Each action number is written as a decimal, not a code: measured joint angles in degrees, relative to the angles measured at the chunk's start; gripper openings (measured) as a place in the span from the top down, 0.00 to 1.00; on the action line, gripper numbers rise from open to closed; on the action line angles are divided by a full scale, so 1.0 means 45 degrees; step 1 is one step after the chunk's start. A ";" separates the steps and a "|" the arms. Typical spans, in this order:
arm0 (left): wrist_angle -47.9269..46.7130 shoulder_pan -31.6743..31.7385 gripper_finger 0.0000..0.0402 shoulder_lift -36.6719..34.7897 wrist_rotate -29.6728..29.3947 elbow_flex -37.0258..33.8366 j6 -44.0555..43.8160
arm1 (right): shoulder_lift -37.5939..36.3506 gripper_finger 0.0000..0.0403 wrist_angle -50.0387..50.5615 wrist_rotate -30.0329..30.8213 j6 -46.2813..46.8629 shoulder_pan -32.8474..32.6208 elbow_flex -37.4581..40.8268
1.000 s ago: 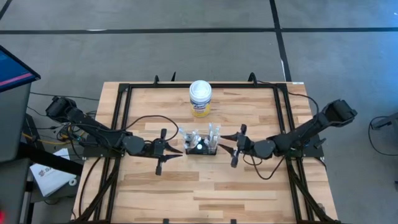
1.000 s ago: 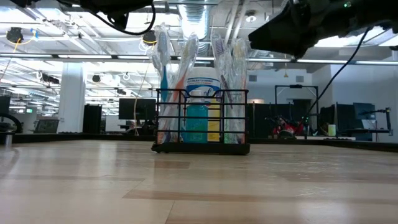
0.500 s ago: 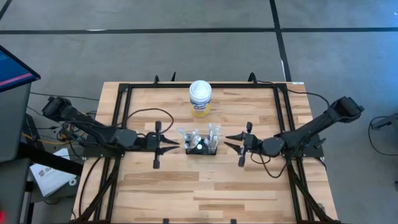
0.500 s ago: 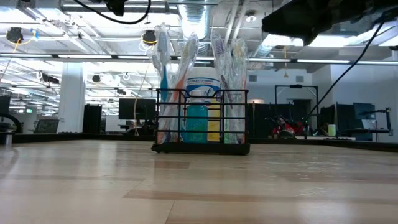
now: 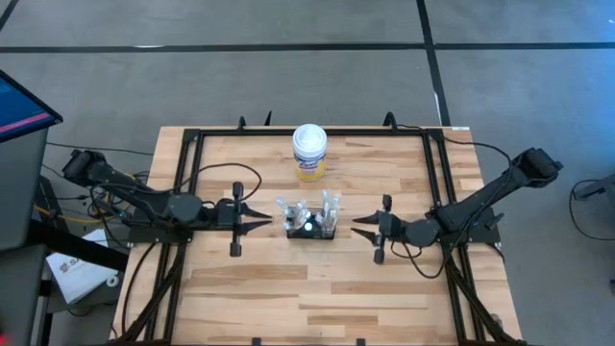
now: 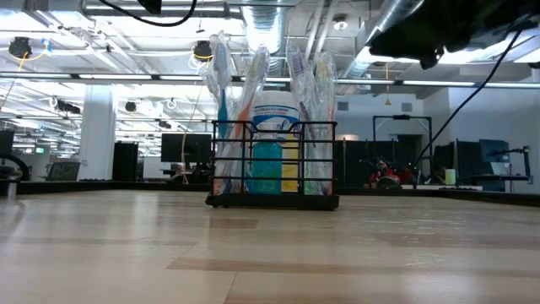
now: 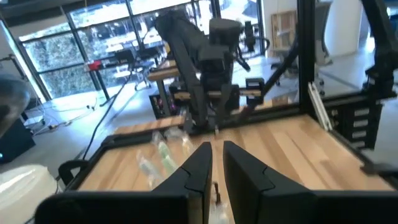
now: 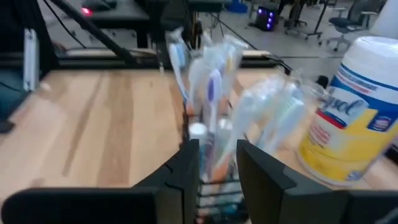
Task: Pick & Place toothbrushing station
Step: Return to Home Position
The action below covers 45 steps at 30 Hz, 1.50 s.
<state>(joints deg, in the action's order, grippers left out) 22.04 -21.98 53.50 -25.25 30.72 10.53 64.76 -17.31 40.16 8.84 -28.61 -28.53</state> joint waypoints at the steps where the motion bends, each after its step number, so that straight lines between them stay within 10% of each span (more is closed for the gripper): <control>1: -0.0241 0.0043 0.91 -0.0013 -0.0001 0.0000 -0.0010 | -0.0057 0.76 0.0272 0.0005 0.0005 0.0124 0.0000; 10: -0.0935 0.1438 0.91 -0.0505 0.1048 -0.0230 -0.0122 | -0.1537 0.76 0.0464 -0.3459 -0.1672 0.1920 0.0000; 25: -0.1296 0.3192 0.91 -0.5391 0.2005 -0.3842 -0.1821 | -0.5980 0.76 -0.0703 -0.3254 -0.1698 0.3425 0.3146; 45: -0.5559 0.3192 0.91 -0.8321 0.0652 -0.3934 -0.2514 | -1.2079 0.76 0.2053 -0.2569 -0.2393 0.4048 0.5367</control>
<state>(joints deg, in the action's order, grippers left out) -2.98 -7.62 16.06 -22.32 13.02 -0.78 10.40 -8.07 28.60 -1.93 -10.39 -4.38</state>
